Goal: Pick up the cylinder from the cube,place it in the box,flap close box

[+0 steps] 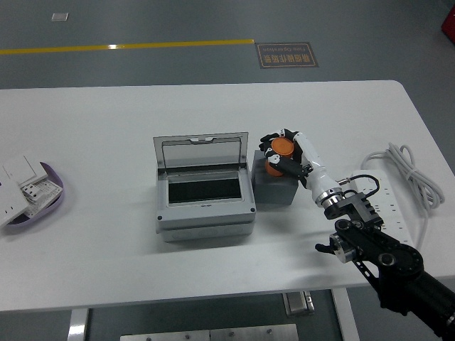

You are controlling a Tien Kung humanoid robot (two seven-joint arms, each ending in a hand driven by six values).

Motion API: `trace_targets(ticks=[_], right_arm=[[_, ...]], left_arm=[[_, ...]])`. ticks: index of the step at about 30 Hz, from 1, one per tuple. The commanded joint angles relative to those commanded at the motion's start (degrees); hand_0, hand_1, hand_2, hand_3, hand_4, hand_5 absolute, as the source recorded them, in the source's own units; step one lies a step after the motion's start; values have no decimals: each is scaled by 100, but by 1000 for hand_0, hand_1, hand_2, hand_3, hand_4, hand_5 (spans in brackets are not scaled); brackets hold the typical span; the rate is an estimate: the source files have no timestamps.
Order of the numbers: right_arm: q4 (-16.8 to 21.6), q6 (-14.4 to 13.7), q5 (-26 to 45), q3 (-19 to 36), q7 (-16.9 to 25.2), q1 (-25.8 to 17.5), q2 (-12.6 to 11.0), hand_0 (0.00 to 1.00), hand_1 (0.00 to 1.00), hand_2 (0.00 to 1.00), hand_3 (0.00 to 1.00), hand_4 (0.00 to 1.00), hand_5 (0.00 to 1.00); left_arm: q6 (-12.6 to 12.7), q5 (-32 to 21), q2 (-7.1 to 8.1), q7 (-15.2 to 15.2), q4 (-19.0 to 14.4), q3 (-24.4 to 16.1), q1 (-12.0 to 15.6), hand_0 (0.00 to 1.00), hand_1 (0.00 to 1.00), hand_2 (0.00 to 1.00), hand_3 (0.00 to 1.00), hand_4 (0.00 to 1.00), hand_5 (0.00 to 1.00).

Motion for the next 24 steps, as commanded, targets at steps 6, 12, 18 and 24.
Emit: trace_targets(ticks=[6, 12, 18, 24], right_arm=[[583, -137, -113, 224, -46, -159, -98, 408, 423, 375, 297, 2, 2], [1372, -535, -335, 145, -122, -325, -198, 336, 357, 324, 243, 2, 2], [2135, -760, -964, -357, -521, -188, -120, 238, 273, 263, 207, 2, 2], [2376, -878, -2016, -724, -1357, 107, 40, 2, 123, 213, 174, 2, 2]], left_arm=[[9, -72, 8, -19, 0, 55, -3, 587, 610, 606, 629, 651, 162], [6, -65, -1, -13, 0, 40, 7, 586, 610, 606, 629, 652, 163], [8, -21, 19, 5, 0, 1, 13, 588, 610, 606, 629, 651, 163], [8, -17, 33, 14, 0, 6, -4, 586, 610, 606, 629, 653, 165]])
